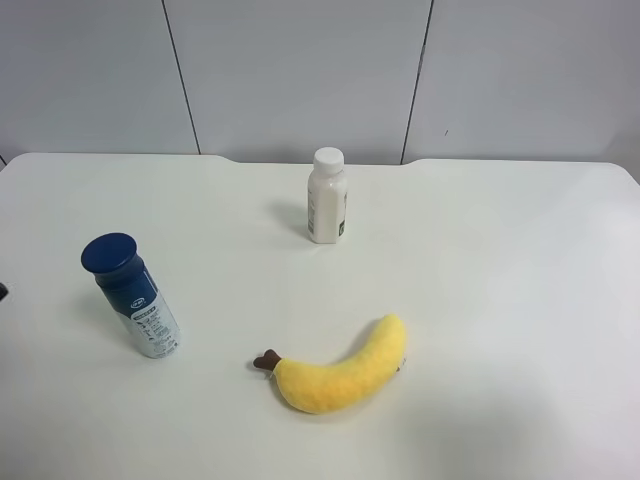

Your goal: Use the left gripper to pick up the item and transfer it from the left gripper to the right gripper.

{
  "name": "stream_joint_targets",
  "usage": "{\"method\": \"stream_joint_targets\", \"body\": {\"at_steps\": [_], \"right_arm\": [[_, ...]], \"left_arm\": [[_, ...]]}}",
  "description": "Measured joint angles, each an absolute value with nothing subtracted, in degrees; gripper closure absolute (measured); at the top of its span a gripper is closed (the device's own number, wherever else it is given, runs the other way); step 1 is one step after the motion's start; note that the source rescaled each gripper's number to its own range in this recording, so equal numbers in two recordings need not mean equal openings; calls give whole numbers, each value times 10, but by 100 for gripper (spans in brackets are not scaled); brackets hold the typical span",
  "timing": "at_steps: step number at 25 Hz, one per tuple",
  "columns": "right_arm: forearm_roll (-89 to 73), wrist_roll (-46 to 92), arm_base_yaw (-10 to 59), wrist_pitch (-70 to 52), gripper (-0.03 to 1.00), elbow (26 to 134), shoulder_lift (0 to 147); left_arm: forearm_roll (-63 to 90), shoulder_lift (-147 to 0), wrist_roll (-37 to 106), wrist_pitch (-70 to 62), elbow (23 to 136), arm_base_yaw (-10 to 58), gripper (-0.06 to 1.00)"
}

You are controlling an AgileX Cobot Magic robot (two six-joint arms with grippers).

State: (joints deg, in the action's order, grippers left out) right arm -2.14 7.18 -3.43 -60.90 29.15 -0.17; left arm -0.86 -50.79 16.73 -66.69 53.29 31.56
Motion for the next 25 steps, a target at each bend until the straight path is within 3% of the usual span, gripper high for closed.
{"method": "stream_joint_targets", "body": {"at_steps": [8,25], "right_arm": [[-21,72,-34,-609,-3,292,-2],[-21,72,-34,-609,-3,292,-2]], "left_arm": [[-33,-601,163,-639,542,391,-6],[-49,-705,159,-581,542,393,-6]]}}
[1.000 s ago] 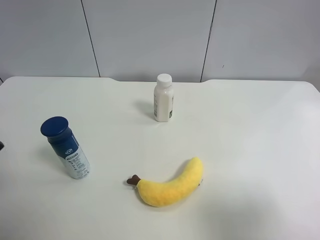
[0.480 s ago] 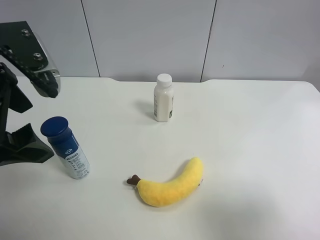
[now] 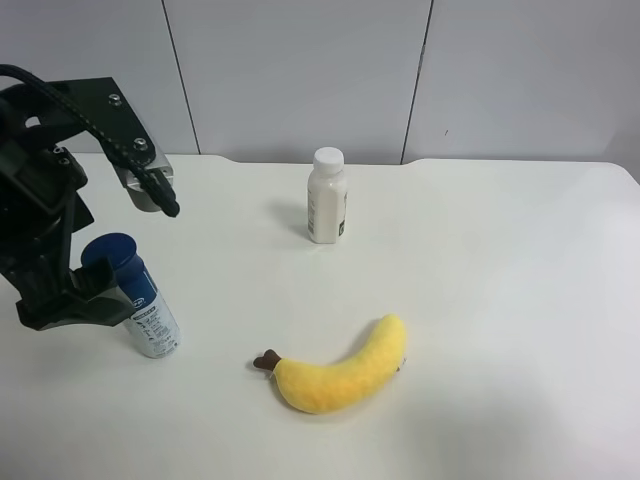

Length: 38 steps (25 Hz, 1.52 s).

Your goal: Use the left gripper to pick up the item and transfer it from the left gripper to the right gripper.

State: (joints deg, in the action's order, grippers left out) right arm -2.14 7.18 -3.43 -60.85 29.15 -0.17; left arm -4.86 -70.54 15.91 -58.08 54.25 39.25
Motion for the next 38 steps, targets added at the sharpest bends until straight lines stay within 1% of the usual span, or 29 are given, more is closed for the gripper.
{"method": "stream_joint_targets", "body": {"at_steps": [14,21,38], "right_arm": [[-21,72,-34,-609,-3,292,-2],[-21,72,-34,-609,-3,292,-2],[-21,72,-34,-609,-3,292,-2]], "left_arm": [[-84,-747,169,-543,542,392,-6],[-88,-749,186,-530,542,365,-6],[-97,-845,199,-502,543,364,-6]]}}
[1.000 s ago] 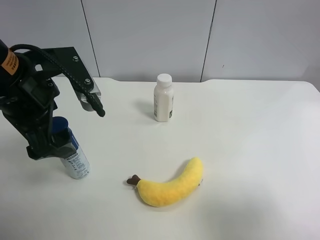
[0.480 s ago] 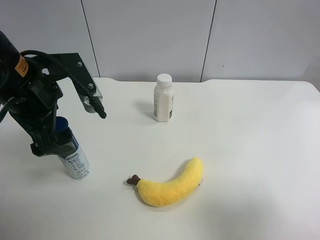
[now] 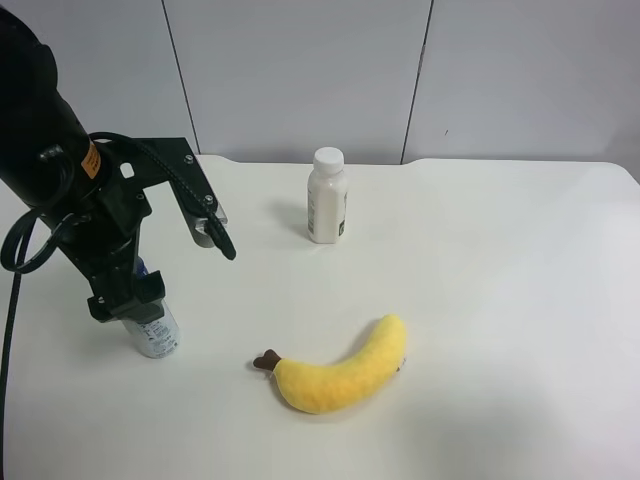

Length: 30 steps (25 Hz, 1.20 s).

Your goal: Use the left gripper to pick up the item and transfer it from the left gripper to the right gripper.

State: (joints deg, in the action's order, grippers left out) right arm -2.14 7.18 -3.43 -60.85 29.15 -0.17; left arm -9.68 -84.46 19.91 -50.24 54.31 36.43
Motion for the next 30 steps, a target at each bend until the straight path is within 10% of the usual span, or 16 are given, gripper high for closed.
{"method": "stream_joint_targets", "body": {"at_steps": [21,30], "right_arm": [[-21,72,-34,-609,-3,292,-2],[-21,72,-34,-609,-3,292,-2]], "left_arm": [[-49,-845,256,-440,489,312,-6],[-49,-845,257,-433,489,312,42]]}}
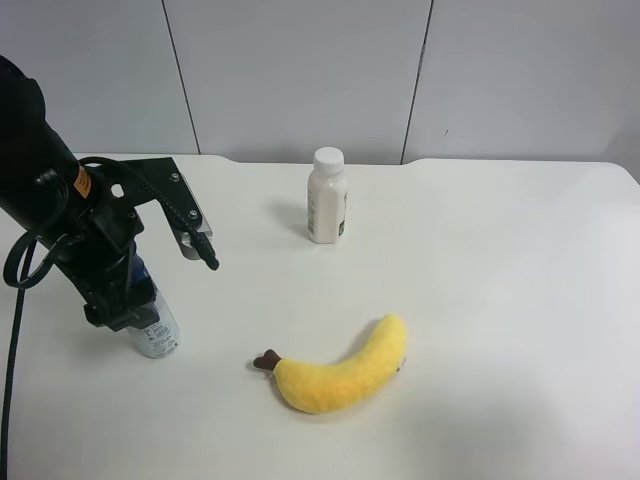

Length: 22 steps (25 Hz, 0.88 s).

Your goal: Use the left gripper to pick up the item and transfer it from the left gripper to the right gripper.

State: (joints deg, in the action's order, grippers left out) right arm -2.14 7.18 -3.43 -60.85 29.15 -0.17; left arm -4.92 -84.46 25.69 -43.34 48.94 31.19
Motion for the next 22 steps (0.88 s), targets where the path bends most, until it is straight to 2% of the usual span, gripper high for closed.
{"method": "stream_joint_targets", "body": {"at_steps": [4,7,9,22], "right_arm": [[-21,72,-34,-609,-3,292,-2],[-21,72,-34,-609,-3,292,-2],[-21,72,-34,-609,-3,292,-2],[-21,72,-34,-609,-3,292,-2]], "left_arm": [[-50,-845,257,-433,489,312,61],[-51,-845,257,-433,489,312,84],[-50,-845,257,-433,489,312,94],[-58,-846,258,-433,489,312,94]]}}
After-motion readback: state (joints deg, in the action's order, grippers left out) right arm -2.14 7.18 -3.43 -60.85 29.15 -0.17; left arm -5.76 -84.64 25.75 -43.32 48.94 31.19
